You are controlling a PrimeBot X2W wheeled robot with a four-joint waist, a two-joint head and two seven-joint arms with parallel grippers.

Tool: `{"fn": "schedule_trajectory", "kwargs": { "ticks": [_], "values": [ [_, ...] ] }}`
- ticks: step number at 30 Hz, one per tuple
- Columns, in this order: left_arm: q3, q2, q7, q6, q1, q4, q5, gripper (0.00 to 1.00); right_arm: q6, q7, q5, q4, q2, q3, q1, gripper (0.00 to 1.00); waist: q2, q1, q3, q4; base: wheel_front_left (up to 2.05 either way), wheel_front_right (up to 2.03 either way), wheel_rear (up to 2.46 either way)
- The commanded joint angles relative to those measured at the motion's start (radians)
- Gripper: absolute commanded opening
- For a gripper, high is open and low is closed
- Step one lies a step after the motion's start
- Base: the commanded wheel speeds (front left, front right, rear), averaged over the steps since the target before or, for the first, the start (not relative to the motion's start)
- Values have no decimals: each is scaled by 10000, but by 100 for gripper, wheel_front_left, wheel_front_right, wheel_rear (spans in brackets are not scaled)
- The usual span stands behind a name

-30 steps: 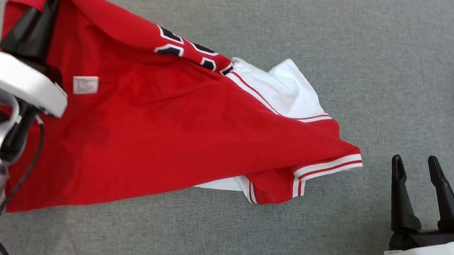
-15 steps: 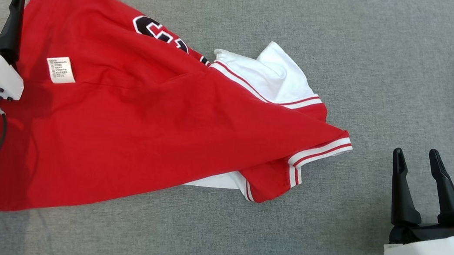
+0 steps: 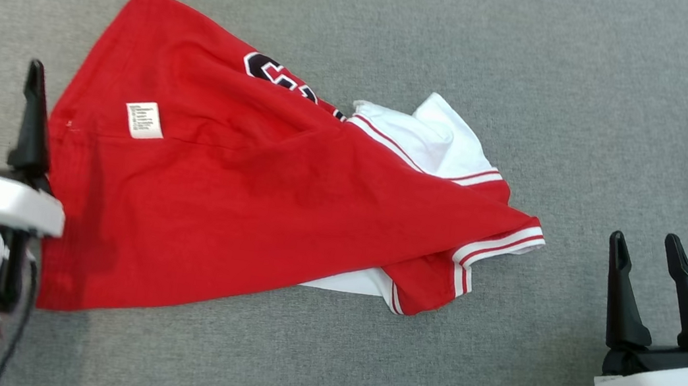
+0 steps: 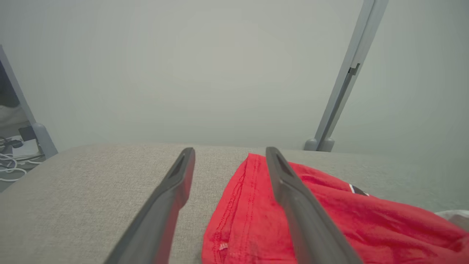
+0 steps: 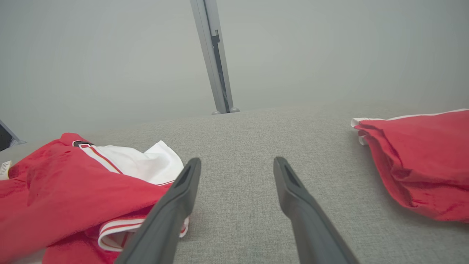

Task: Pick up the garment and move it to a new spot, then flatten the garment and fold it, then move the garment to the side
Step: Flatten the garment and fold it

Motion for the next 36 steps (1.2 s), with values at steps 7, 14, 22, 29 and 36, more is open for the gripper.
{"fn": "schedule_trajectory", "kwargs": {
  "ticks": [7, 14, 22, 29, 36],
  "values": [
    [153, -638, -164, 736, 2147, -2312, 426, 100, 0, 252, -162, -197, -137, -224, 314, 100, 0, 0, -696, 441, 0, 0, 0],
    [84, -1113, -178, 926, 3535, -3393, 710, 100, 0, 511, -213, -341, -230, -329, 592, 100, 0, 0, -1187, 681, 0, 0, 0],
    [-251, -1244, -171, 802, 4301, -3482, 998, 100, 0, 760, -262, -563, -264, -514, 900, 100, 0, 0, -1525, 803, 0, 0, 0],
    [-403, -1248, -167, 708, 4302, -3390, 1055, 100, 0, 901, -265, -678, -224, -470, 1057, 100, 0, 0, -1633, 827, 0, 0, 0],
    [-499, -1214, -15, 815, 4216, -3445, 1094, 100, 0, 917, -208, -663, -283, -481, 1021, 100, 0, 0, -1593, 830, 0, 0, 0]
  ]
}}
